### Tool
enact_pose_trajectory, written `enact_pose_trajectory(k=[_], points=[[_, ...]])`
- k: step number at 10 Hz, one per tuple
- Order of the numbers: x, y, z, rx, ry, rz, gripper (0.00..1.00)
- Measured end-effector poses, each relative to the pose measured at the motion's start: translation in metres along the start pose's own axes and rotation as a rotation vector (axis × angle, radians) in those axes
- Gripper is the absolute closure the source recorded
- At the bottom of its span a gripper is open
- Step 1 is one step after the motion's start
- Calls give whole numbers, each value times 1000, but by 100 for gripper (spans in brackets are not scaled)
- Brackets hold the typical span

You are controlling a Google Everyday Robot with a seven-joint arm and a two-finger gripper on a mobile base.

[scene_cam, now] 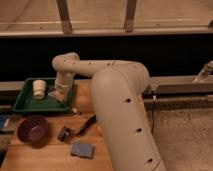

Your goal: Wipe tray with towel

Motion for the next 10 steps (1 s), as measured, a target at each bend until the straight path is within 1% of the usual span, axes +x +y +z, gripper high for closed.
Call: enact_pose_trajectory(k=[2,3,6,7,8,9,10], points=[[-14,-20,8,-5,4,-10,100],[-26,-27,18,-15,8,-24,100],[-34,-31,36,-46,23,-50,100],[-38,-26,36,-36,10,-57,100],[-42,-16,29,17,-53,-43,100],[-42,-8,17,91,-152,-19,100],[-45,6,9,145,-258,-3,100]])
